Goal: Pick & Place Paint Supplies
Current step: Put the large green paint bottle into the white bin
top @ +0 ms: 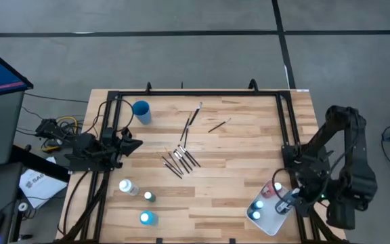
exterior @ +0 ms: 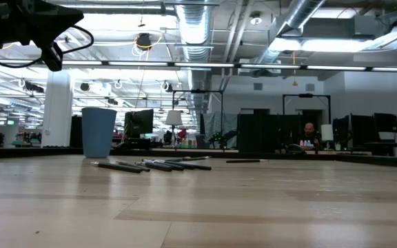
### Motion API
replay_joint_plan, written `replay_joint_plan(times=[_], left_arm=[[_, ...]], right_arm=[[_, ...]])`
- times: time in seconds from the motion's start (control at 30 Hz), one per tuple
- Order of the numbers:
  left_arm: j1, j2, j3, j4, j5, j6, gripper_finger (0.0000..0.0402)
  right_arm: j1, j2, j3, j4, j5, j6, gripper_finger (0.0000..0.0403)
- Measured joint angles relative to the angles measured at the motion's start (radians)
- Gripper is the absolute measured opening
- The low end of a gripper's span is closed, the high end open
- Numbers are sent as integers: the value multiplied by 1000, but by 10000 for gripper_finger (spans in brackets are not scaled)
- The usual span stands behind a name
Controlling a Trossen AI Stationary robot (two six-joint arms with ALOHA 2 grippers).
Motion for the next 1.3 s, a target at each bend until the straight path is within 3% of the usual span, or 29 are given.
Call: replay_joint_plan(times=[0.47,0.6,0.87,1.3], left_arm=[[0,0,0,4,0,0,4],[0,0,0,4,0,0,4],[0,0,0,5,0,0,4],[0,0,0,6,0,0,4]], right_arm=[[23,106,-112,2,-13,98,115],[23,133,-115,3,-74,101,119],[14,150,-115,6,-80,100,122],[5,149,-114,3,-79,53,190]])
